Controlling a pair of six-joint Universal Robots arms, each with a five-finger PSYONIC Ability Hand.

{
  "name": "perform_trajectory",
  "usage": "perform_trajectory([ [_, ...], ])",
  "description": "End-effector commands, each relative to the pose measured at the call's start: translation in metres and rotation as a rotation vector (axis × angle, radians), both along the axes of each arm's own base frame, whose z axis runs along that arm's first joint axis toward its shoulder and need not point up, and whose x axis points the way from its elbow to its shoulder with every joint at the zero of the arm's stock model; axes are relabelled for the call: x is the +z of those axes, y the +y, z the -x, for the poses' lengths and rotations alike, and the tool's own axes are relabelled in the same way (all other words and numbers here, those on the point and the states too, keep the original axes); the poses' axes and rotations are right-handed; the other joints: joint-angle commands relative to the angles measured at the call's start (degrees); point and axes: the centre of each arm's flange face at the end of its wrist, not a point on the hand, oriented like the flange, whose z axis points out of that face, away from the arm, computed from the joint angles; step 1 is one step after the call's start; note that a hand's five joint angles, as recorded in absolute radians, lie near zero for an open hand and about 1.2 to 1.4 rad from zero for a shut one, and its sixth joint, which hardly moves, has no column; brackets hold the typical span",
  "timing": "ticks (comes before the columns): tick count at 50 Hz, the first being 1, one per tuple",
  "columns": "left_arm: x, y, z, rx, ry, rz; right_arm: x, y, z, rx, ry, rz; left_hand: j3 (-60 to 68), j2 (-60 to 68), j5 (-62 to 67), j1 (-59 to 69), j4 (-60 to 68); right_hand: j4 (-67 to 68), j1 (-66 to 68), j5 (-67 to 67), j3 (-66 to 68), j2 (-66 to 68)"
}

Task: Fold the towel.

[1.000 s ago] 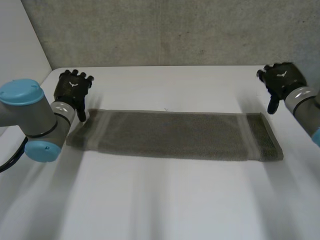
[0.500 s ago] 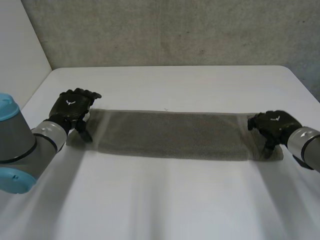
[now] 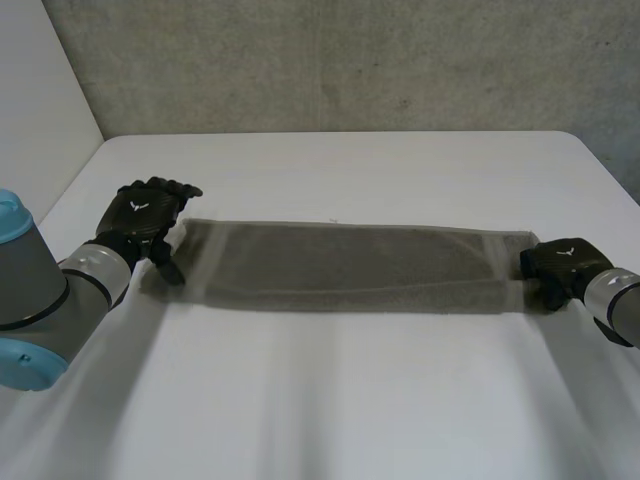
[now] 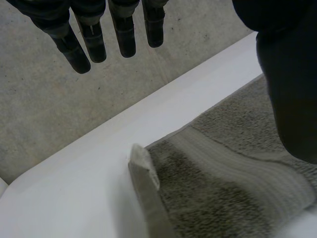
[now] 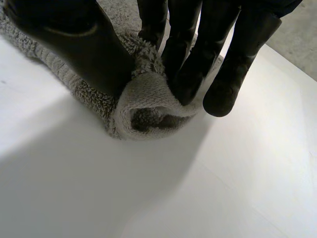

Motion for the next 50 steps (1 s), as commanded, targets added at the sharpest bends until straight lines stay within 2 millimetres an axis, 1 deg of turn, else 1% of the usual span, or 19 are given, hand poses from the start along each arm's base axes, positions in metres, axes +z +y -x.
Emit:
perform_trajectory([
  [1, 0.000, 0.000, 0.000, 0.002, 0.000, 0.002, 0.010, -0.017, 0.027, -0.125, 0.059, 0.040, -3.0, -3.5, -11.4, -4.0, -3.8, 3.1, 4.4, 3.7, 4.1, 3.7],
  [4, 0.000, 0.000, -0.001, 0.005, -0.002, 0.002, 0.014, -0.021, 0.036, -0.145, 0.074, 0.052, -3.0, -3.5, -11.4, -4.0, -3.8, 3.1, 4.4, 3.7, 4.1, 3.7],
  [9, 0.005, -0.002, -0.003, 0.014, 0.000, 0.016, 0.039, -0.044, 0.097, -0.224, 0.256, 0.123, -3.0, -3.5, -11.4, -4.0, -3.8, 3.1, 4.4, 3.7, 4.1, 3.7],
  [15, 0.013, -0.003, -0.008, 0.029, 0.003, 0.034, 0.059, -0.056, 0.114, -0.213, 0.377, 0.169, -3.0, -3.5, -11.4, -4.0, -3.8, 3.1, 4.4, 3.7, 4.1, 3.7],
  [18, 0.019, -0.004, -0.009, 0.032, 0.007, 0.050, 0.083, -0.059, 0.076, -0.148, 0.333, 0.256, -3.2, -3.6, -11.6, -4.2, -4.0, 3.1, 4.4, 3.7, 4.1, 3.7],
  [20, 0.027, -0.006, -0.009, 0.035, 0.012, 0.076, 0.112, -0.054, 0.030, -0.073, 0.256, 0.355, -3.0, -3.5, -11.4, -4.0, -3.8, 3.1, 4.4, 3.7, 4.1, 3.7],
  [23, 0.029, -0.007, -0.009, 0.035, 0.013, 0.085, 0.124, -0.048, 0.002, -0.020, 0.219, 0.397, -3.2, -3.6, -11.6, -4.2, -4.0, 3.1, 4.4, 3.7, 4.1, 3.7],
  [25, 0.036, -0.008, -0.005, 0.026, 0.017, 0.106, 0.142, -0.025, -0.068, 0.136, 0.149, 0.495, -3.2, -3.6, -11.6, -4.2, -4.0, 3.1, 4.4, 3.7, 4.1, 3.7],
  [26, 0.036, -0.008, -0.005, 0.026, 0.017, 0.106, 0.142, -0.025, -0.069, 0.137, 0.148, 0.496, -3.2, -3.6, -11.6, -4.2, -4.0, 3.1, 4.4, 3.7, 4.1, 3.7],
  [28, 0.041, -0.009, -0.002, 0.019, 0.021, 0.124, 0.143, 0.005, -0.132, 0.290, 0.096, 0.587, -3.2, -3.6, -11.6, -4.2, -4.0, 3.1, 4.4, 3.7, 4.1, 3.7],
  [29, 0.041, -0.009, -0.002, 0.019, 0.021, 0.124, 0.143, 0.005, -0.132, 0.291, 0.096, 0.588, -3.2, -3.6, -11.6, -4.2, -4.0, 3.1, 4.4, 3.7, 4.1, 3.7],
  [31, 0.047, -0.006, 0.006, -0.002, 0.033, 0.139, 0.123, 0.032, -0.181, 0.408, 0.052, 0.623, -3.2, -3.6, -11.6, -4.2, -4.0, 3.1, 4.4, 3.7, 4.1, 3.7],
  [33, 0.049, -0.004, 0.010, -0.012, 0.041, 0.143, 0.107, 0.051, -0.204, 0.478, 0.039, 0.614, -3.2, -3.6, -11.6, -4.2, -4.0, 3.1, 4.4, 3.7, 4.1, 3.7],
  [39, 0.051, 0.000, 0.020, 0.003, 0.056, 0.146, 0.053, 0.107, -0.244, 0.672, 0.039, 0.505, -3.2, -3.6, -11.6, -4.2, -4.0, 3.1, 4.4, 3.7, 4.1, 3.7],
  [43, 0.051, 0.002, 0.027, -0.006, 0.056, 0.149, 0.041, 0.117, -0.247, 0.731, 0.031, 0.472, -3.2, -3.6, -11.6, -4.2, -4.0, 3.1, 4.4, 3.7, 4.1, 3.7],
  [45, 0.052, 0.004, 0.032, -0.019, 0.055, 0.157, 0.038, 0.119, -0.247, 0.752, 0.028, 0.460, -3.2, -3.6, -11.6, -4.2, -4.0, -13.7, -12.4, -13.0, -12.7, -13.0],
  [46, 0.052, 0.006, 0.037, -0.030, 0.057, 0.157, 0.036, 0.120, -0.246, 0.765, 0.023, 0.450, -3.2, -3.6, -11.6, -4.2, -4.0, -49.6, -48.4, -49.0, -48.6, -49.0],
  [47, 0.052, 0.007, 0.041, -0.040, 0.060, 0.158, 0.036, 0.121, -0.245, 0.771, 0.023, 0.444, -3.2, -3.6, -11.6, -4.2, -4.0, -66.9, -65.6, -66.3, -65.9, -66.3],
  [50, 0.055, 0.009, 0.049, -0.060, 0.067, 0.168, 0.039, 0.121, -0.239, 0.753, 0.010, 0.421, -3.0, -3.5, -11.4, -4.0, -3.8, -66.9, -65.6, -66.3, -65.9, -66.3],
])
